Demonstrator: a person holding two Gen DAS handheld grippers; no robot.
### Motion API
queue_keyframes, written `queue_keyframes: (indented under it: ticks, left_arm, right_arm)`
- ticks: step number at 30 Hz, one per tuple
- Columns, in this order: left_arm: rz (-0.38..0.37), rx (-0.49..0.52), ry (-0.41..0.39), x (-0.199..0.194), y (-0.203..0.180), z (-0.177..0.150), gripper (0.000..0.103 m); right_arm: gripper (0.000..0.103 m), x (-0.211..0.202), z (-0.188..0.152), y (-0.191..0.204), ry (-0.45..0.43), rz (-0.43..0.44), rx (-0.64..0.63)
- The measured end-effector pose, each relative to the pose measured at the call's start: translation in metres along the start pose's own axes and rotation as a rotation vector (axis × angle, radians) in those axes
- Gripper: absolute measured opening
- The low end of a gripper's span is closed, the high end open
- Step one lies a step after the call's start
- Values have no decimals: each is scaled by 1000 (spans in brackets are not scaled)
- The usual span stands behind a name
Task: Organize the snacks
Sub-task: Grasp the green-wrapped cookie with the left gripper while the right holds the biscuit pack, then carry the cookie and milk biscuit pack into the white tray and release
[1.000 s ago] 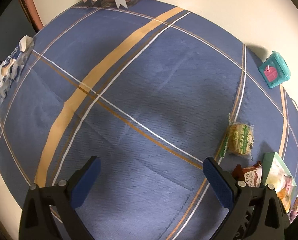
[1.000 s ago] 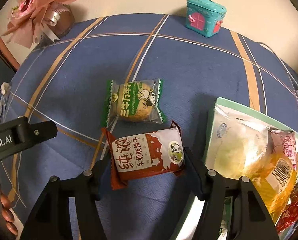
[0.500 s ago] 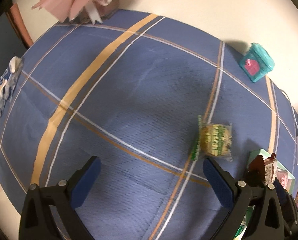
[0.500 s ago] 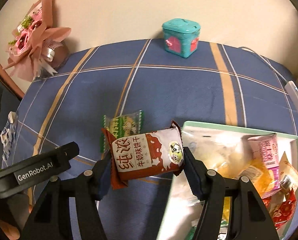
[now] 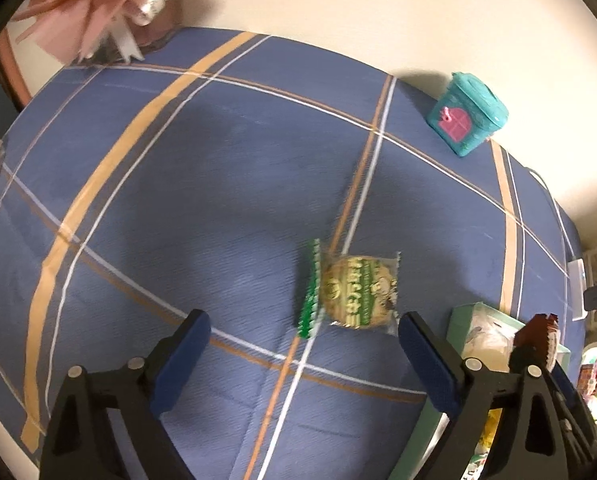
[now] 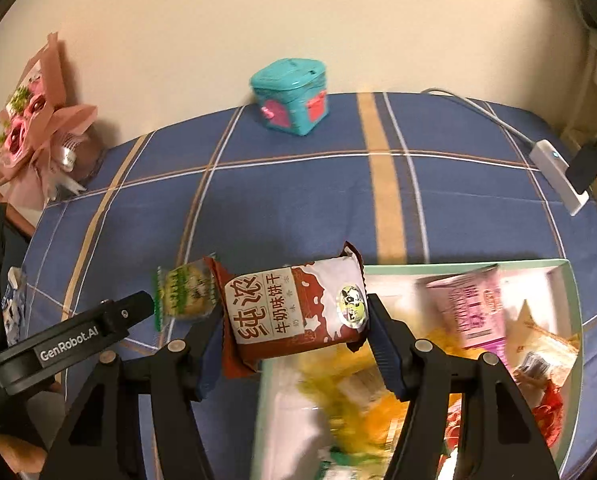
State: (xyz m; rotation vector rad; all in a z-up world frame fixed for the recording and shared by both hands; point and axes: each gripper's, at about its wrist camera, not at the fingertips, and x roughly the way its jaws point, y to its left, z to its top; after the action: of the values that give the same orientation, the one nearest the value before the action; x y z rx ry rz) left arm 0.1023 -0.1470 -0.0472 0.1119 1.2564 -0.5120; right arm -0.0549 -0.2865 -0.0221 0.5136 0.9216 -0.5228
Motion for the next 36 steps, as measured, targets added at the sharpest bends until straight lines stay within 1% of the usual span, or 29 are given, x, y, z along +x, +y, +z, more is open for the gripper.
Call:
queue_keyframes:
  ticks: [6, 8, 10, 12, 14, 15, 16, 17, 20, 23, 26, 29, 35, 36]
  left_arm:
    - [-31, 43, 11, 22, -20, 3, 91]
    - [-23, 49, 7, 29, -24, 5, 88]
    - [-6, 57, -4, 36, -26, 9, 87]
    - [0, 67, -4, 43, -30, 12, 84]
    - [-3, 73, 5, 50, -35, 13, 77]
    - [8, 76, 2, 52, -37, 13, 75]
    - [34, 86, -18, 52, -40, 13, 66]
    - [36, 91, -27, 51, -41, 14, 61]
    - [14, 89, -37, 44, -41, 15, 55]
    - [18, 80, -40, 35, -36, 15, 55]
    - [-3, 43, -30, 26, -30, 17, 54]
    - [-12, 32, -36, 12, -30, 16, 54]
    - [-79, 48, -44, -24, -46, 4, 54]
    - [-88, 57, -30, -26, -51, 2, 54]
  right_arm:
    - [65, 0, 1, -15, 3, -5, 27]
    - [65, 0, 1, -17, 4, -8, 27]
    - [65, 2, 0, -19, 7, -11, 25]
    - [65, 5, 0, -20, 13, -15, 23]
    - [65, 7, 0, -21, 18, -20, 25]
    - [65, 8, 0, -22, 18, -22, 25]
    - [65, 8, 0, -23, 17, -22, 24]
    - [65, 7, 0, -22, 16, -23, 22]
    - [65, 7, 1, -20, 15, -26, 9]
    - [65, 7, 0, -19, 18, -27, 9]
    - [65, 5, 1, -18, 17, -24, 12]
    - [65, -3, 2, -19, 5, -18, 19]
    - [65, -23, 2, -31, -13, -38, 58]
    - [65, -27, 3, -34, -16, -41, 67]
